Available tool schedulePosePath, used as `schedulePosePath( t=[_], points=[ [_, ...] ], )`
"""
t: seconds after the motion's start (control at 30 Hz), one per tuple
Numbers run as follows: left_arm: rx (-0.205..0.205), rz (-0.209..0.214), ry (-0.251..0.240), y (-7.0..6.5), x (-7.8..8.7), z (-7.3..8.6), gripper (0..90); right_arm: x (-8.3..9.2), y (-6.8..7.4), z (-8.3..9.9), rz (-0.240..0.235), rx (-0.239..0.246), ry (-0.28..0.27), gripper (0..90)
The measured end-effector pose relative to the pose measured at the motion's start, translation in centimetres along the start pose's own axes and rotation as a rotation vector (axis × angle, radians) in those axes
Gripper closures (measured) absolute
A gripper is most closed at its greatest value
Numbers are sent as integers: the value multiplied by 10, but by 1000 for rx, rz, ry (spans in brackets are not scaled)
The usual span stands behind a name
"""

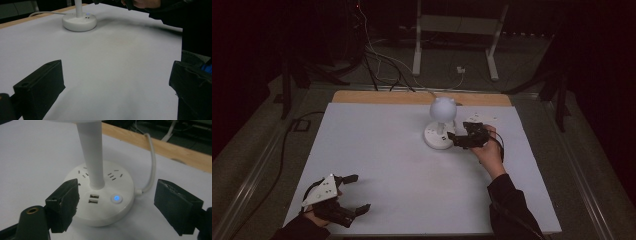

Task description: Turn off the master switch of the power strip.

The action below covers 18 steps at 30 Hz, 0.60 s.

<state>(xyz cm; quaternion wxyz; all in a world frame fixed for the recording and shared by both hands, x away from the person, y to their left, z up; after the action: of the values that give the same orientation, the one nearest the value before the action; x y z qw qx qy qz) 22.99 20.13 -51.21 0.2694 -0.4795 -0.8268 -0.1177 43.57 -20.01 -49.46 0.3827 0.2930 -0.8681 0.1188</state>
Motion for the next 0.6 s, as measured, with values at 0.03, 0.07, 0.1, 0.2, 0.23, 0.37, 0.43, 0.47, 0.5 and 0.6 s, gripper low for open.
schedulePosePath(
  t=[0.03,0.07,0.1,0.2,0.23,0.37,0.43,0.47,0.5,0.6],
  points=[
    [-1,-2,1,0,0,0,3,-1,0,0,7,-9,-3,195],
    [-2,-2,1,0,0,0,3,-2,0,-1,7,-26,-2,194],
    [-1,-1,2,0,0,0,3,-3,-1,-1,9,-33,-5,195],
    [-1,-1,1,0,0,0,3,-6,-3,-1,25,-66,-18,250],
    [-2,-2,2,0,0,0,3,-6,-3,-1,26,-81,-17,299],
    [-2,-1,2,0,-1,0,3,-8,-6,-1,60,-112,-12,479],
    [-2,-2,3,0,-1,0,3,-7,-7,-1,66,-134,-16,568],
    [-2,-2,4,0,-1,0,3,-7,-8,-2,76,-138,-16,618],
    [-2,-2,4,0,-1,0,3,-7,-8,-2,74,-143,-14,645],
    [-2,-2,3,0,-1,0,3,-7,-8,-3,84,-149,-12,721]
  ],
)
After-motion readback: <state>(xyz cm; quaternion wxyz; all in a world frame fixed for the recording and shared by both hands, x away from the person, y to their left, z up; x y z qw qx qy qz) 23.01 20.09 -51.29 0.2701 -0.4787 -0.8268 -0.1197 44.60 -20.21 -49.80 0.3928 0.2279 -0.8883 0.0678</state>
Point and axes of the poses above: each handheld gripper's, and its own axes: x roughly backward along the jaws, z roughly out of its underside, y roughly to its left, the point moved 3 cm from there along -x, roughly forward along the jaws, and after that the axes turned 13 degrees about y, right-handed, at the moved point
